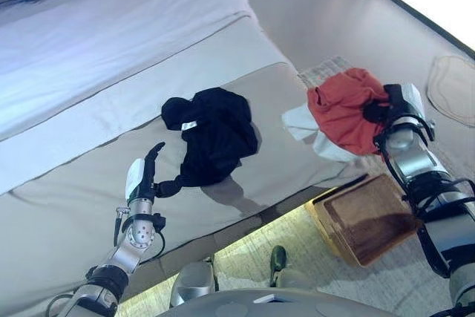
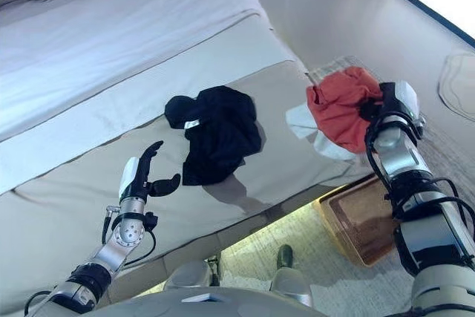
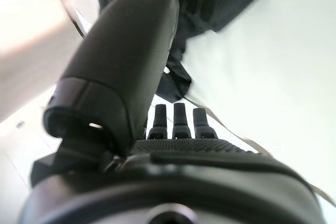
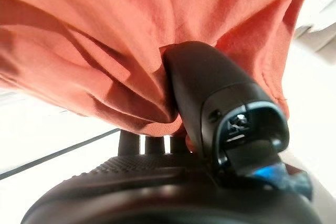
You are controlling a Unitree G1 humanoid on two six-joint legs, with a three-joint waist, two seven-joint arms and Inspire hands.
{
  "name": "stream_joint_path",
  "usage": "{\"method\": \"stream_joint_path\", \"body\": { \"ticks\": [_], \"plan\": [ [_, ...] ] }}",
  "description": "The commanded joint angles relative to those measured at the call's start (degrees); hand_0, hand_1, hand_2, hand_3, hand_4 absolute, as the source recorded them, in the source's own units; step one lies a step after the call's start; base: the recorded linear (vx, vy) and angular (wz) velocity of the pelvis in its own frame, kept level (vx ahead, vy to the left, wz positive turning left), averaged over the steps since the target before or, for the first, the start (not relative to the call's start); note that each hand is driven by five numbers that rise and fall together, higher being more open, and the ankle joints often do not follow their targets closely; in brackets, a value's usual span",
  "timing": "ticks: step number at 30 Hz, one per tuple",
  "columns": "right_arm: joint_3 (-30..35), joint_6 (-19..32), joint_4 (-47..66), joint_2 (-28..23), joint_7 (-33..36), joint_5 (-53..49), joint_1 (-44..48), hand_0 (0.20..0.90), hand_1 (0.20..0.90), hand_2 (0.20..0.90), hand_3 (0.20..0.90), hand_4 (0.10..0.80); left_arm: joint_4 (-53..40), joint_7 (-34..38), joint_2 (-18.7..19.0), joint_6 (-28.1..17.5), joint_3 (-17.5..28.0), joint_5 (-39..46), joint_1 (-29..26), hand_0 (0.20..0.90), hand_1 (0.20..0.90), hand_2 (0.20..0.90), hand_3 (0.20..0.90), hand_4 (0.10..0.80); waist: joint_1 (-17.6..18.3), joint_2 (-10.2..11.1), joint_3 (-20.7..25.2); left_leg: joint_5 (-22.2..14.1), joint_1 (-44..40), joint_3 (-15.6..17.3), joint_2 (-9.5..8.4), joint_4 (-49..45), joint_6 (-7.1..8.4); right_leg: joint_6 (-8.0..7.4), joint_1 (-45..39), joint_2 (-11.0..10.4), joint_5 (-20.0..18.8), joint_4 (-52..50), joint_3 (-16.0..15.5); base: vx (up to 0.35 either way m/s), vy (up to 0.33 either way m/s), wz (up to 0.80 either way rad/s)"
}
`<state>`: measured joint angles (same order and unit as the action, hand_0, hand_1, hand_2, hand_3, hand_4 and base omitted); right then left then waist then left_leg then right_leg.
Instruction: Pick up the clothes from the bed and place them into the basket
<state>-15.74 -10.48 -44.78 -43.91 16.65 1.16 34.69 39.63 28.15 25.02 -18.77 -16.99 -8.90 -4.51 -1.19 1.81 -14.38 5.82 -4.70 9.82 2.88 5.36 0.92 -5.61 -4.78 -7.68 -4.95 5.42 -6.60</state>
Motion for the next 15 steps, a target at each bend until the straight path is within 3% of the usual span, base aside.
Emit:
{"method": "stream_joint_path", "body": {
  "ticks": [1,15],
  "plan": [
    [3.0,3.5,4.5,-10.1,3.7,1.3,1.8,0.3,0.3,0.3,0.2,0.1,0.9,1.0,1.6,-4.2,-0.8,0.0,-3.6,0.9,0.9,0.9,0.9,0.8,2.6,1.4,7.8,-8.3,-3.6,0.8,3.44,-0.4,2.46,-0.64,-0.6,0.0,2.2,-0.7,1.4,-0.008,-0.012,-0.27],
    [7.3,2.3,4.6,-12.4,0.5,0.7,-4.4,0.3,0.3,0.3,0.2,0.1,-1.3,-1.2,0.3,-4.4,-2.9,-1.4,-6.9,0.9,0.9,0.9,0.9,0.8,8.4,0.8,6.7,-8.6,-5.1,5.2,4.19,-0.4,2.69,-0.37,1.8,2.0,1.4,-1.4,8.0,-0.008,-0.019,-0.27]
  ]
}}
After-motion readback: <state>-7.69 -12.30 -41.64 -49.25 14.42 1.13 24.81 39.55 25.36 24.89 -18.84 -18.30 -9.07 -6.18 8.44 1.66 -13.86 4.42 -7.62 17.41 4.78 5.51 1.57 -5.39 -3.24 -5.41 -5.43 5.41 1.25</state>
